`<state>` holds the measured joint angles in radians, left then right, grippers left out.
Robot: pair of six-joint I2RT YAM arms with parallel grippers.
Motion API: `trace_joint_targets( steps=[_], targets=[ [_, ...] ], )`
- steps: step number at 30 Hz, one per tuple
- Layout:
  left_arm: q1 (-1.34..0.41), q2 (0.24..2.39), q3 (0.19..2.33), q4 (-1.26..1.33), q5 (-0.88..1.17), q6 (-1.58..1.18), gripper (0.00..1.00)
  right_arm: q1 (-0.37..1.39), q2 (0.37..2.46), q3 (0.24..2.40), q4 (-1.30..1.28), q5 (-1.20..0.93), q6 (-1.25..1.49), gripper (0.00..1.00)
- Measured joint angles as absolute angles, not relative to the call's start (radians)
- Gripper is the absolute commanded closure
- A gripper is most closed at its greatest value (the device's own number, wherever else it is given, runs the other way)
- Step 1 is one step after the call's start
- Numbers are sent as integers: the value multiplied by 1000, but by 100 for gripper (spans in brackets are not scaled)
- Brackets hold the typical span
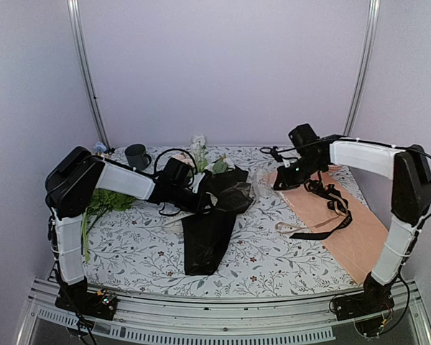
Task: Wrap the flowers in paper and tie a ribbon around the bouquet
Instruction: Cross the ribbon over the folded bouquet.
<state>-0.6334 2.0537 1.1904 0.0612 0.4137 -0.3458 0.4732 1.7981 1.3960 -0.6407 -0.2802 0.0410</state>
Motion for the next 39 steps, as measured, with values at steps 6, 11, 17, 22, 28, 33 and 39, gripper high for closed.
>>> trace_joint_targets(
  steps=[6,11,17,22,28,33,39],
  targets=[
    [-632,2054,1190,61,414,-344,100,508,1425,1517,-574,-692,-55,100],
    [-632,2054,1190,62,414,-344,100,612,1408,1606,-294,-994,-8,100],
    [-632,2054,1189,64,415,-345,100,679,1668,1585,181,-1142,305,100],
    [-630,2054,1181,78,420,-350,100,673,1940,1584,289,-1080,513,100],
    [-627,2046,1149,126,435,-381,100,642,2083,1504,348,-976,669,100],
    [-623,2016,1103,182,447,-432,100,614,2109,1433,412,-929,747,100],
    [-620,1977,1069,250,460,-488,100,592,2168,1391,435,-870,801,100]
  ],
)
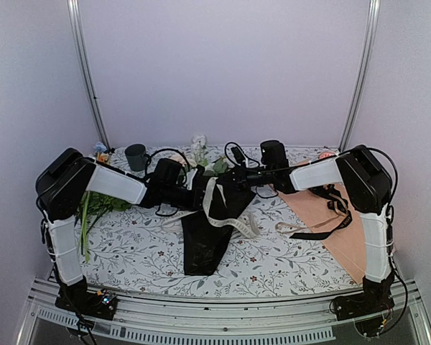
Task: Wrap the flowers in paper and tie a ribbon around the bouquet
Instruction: Cross the ribbon over the folded bouquet.
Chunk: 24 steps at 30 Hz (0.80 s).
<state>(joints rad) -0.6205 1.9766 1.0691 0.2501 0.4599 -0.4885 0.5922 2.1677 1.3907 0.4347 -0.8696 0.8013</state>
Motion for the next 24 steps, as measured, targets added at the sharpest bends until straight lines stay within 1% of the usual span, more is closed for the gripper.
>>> trace_joint_targets(
  steps=[7,11,15,20,24],
  targets=[
    [-620,1888,1036,313,457,-513,100,569,2271,1407,374,-841,806,100],
    [-619,1814,979,340,448,-511,100,563,2315,1448,323,-839,785,100],
    [-633,1748,954,318,480,-424,100,562,2354,1498,304,-867,773,100],
    [-712,1743,1075,196,595,-223,100,562,2378,1516,286,-899,754,100],
    [-751,1765,1190,145,643,-127,100,562,2378,1516,274,-916,731,100]
  ],
)
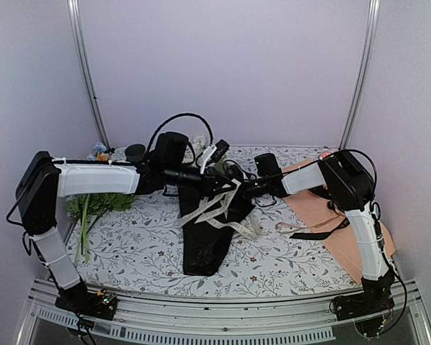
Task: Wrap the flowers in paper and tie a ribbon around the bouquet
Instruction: Cross the ribbon over the folded bouquet.
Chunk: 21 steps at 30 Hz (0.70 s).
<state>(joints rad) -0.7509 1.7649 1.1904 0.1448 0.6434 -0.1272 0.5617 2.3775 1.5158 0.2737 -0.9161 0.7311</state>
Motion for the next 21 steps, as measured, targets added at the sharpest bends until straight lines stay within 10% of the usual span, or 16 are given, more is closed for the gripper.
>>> trace_joint_targets(
  steps=[4,14,21],
  targets=[
    [-737,1852,1319,71,643,-53,98,562,2378,1516,260,-924,712,100],
    [-726,2000,1404,-238,500,120,39,562,2378,1515,238,-930,683,100],
    [-739,1912,1420,-412,405,320,35,562,2376,1515,226,-930,670,100]
  ],
)
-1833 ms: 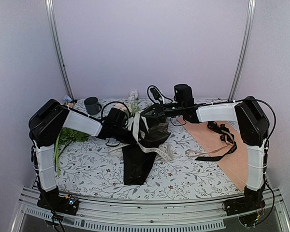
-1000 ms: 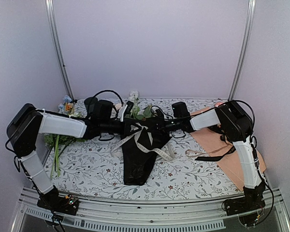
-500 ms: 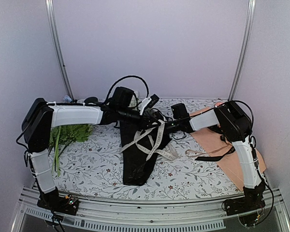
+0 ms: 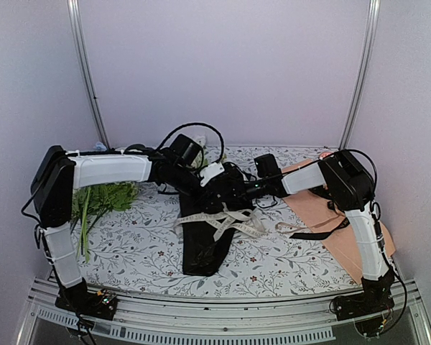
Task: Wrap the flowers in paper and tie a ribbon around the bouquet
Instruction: Cross the ribbon over the folded bouquet.
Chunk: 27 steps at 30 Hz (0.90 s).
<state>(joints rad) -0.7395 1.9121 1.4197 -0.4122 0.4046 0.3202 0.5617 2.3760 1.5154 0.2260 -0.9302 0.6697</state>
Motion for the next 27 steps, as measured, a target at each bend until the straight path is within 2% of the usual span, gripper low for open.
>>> trace_joint_targets(
  steps=[6,10,18,21,25,26,27],
  targets=[
    [-789,1824,1309,-424,309,587,34,562,2364,1515,209,-930,660,100],
    [-799,1874,1294,-430,264,704,37,562,2362,1515,198,-930,654,100],
    [-812,1996,1303,-376,75,760,45,562,2361,1515,181,-930,638,100],
    [-822,2003,1302,-364,34,763,61,562,2361,1515,179,-931,634,100],
    [-844,2005,1302,-331,-35,759,93,562,2361,1515,178,-930,628,100],
    [-849,2005,1302,-321,-53,760,99,562,2361,1515,178,-930,627,100],
    [-852,2006,1302,-315,-68,756,100,562,2361,1515,176,-930,626,100]
  ],
)
